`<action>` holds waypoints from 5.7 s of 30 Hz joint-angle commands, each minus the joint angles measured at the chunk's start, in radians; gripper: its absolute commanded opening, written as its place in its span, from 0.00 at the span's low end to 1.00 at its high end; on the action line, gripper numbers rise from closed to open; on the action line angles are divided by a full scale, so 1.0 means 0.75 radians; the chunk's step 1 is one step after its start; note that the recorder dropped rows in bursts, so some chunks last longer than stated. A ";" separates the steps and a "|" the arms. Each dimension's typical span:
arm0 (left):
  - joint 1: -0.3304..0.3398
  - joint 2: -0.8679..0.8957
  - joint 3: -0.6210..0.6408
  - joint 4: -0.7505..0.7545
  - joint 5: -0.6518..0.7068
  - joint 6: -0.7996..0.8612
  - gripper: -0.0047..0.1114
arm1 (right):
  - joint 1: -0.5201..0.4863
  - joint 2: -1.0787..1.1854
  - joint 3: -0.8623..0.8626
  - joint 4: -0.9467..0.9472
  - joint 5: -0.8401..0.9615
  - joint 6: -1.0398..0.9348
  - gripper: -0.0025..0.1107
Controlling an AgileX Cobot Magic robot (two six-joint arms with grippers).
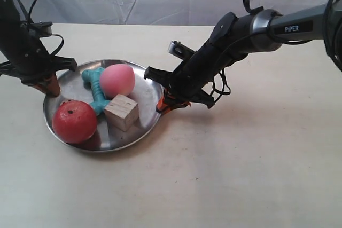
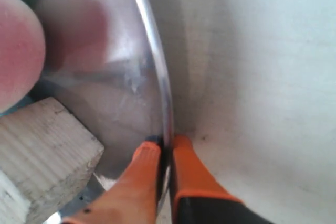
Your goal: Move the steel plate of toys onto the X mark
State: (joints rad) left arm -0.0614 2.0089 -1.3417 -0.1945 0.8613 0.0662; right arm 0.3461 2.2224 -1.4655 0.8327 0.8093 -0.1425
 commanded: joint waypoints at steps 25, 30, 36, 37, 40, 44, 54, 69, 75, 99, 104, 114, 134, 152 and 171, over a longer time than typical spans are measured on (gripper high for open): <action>0.014 -0.020 0.135 -0.120 -0.356 0.091 0.37 | -0.015 -0.073 -0.010 -0.205 -0.020 -0.048 0.43; 0.014 -0.097 0.135 -0.148 -0.393 0.091 0.34 | -0.060 -0.167 -0.010 -0.264 -0.001 -0.019 0.43; 0.014 -0.220 0.135 -0.135 -0.413 0.093 0.14 | -0.079 -0.295 -0.010 -0.351 0.037 -0.019 0.40; 0.014 -0.244 0.135 -0.135 -0.413 0.096 0.10 | -0.079 -0.317 -0.010 -0.378 0.058 -0.019 0.36; 0.014 -0.322 0.135 -0.135 -0.399 0.096 0.04 | -0.079 -0.380 -0.010 -0.479 0.119 -0.019 0.10; 0.000 -0.459 0.135 -0.142 -0.354 0.099 0.04 | -0.073 -0.488 0.007 -0.519 0.165 -0.012 0.02; -0.105 -1.074 0.454 -0.131 -0.516 0.159 0.04 | 0.063 -1.043 0.490 -0.711 -0.352 -0.012 0.02; -0.110 -2.134 0.992 -0.164 -0.604 0.427 0.04 | 0.178 -1.783 1.243 -0.781 -1.204 -0.018 0.02; -0.110 -2.284 1.110 -0.162 -0.624 0.426 0.04 | 0.178 -1.816 1.271 -0.640 -0.982 -0.018 0.02; -0.386 -2.320 1.155 -0.080 -0.751 0.419 0.04 | 0.178 -1.816 1.271 -0.504 -0.806 -0.018 0.02; -0.391 -2.320 1.155 -0.053 -0.751 0.419 0.04 | 0.178 -1.816 1.271 -0.507 -0.806 -0.018 0.02; -0.391 -2.320 1.155 -0.053 -0.730 0.419 0.04 | 0.178 -2.080 1.688 -1.165 -1.793 -0.018 0.02; -0.391 -2.320 1.155 -0.050 -0.671 0.414 0.04 | 0.178 -2.348 1.869 -1.307 -1.694 -0.018 0.02; 0.101 -2.330 1.159 -0.050 -0.671 0.414 0.04 | -0.318 -2.962 1.954 -1.309 -1.671 -0.018 0.02; 0.240 -2.594 1.665 -0.044 -0.780 0.414 0.04 | -0.318 -2.963 1.954 -1.309 -1.665 -0.018 0.02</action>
State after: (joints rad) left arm 0.1151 0.0738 -0.1029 -0.2302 0.2763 0.3813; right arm 0.1126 0.0065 -0.0053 -0.1480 -0.4380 -0.1536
